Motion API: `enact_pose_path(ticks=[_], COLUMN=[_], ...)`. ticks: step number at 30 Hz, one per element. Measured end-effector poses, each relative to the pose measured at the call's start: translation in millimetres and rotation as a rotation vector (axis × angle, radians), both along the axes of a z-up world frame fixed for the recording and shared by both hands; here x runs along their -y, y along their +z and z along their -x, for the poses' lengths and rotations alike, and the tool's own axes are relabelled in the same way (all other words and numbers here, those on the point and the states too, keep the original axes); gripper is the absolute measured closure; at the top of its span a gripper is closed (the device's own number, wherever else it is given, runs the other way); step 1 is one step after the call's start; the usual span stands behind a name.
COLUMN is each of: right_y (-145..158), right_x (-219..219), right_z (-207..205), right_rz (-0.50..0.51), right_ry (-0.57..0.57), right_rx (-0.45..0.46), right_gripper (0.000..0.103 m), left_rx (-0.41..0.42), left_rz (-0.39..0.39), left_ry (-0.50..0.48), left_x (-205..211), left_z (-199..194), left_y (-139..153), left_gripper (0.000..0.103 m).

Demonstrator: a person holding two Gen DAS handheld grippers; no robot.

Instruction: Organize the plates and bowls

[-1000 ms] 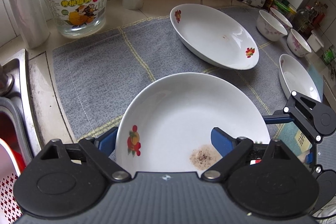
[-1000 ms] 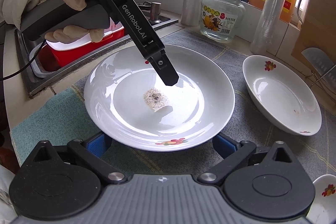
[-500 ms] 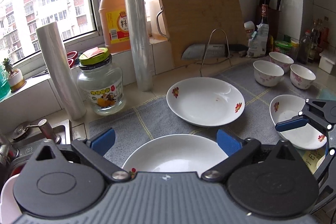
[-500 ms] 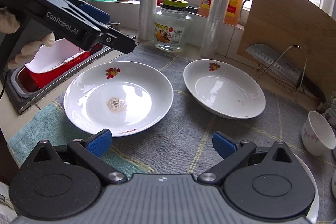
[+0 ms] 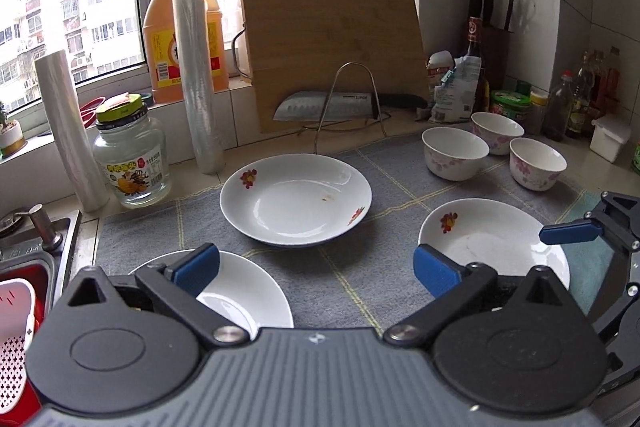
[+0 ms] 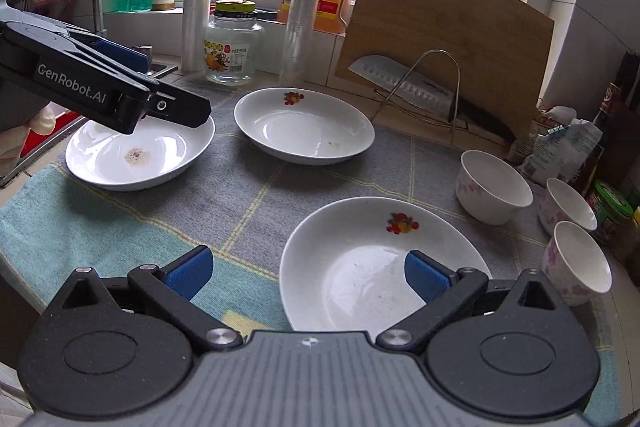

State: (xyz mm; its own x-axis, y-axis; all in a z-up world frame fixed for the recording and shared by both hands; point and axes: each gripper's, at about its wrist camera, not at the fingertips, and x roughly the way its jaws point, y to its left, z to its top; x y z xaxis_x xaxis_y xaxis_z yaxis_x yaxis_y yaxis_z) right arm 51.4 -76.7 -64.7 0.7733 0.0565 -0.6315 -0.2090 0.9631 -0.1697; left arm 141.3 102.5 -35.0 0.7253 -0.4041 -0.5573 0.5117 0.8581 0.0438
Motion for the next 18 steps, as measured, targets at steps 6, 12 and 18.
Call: enact_pose_path(ticks=[6, 12, 18], right_y=[-5.9, -14.6, -25.0], right_x=[28.5, 51.2, 61.6], right_z=[13.1, 15.0, 11.7], right_rz=[0.009, -0.007, -0.011], right_ry=[-0.061, -0.141, -0.202], right_rx=[-0.023, -0.067, -0.129], right_gripper=[0.000, 0.000, 0.000], left_rx=[-0.036, -0.079, -0.165], left_rz=[0.005, -0.001, 0.032], left_ry=[-0.056, -0.118, -0.196], left_x=[28.0, 45.2, 58.5], left_z=[13.3, -0.9, -24.2], left_y=[-1.6, -7.3, -17.5], left_gripper=[0.001, 0.001, 0.001])
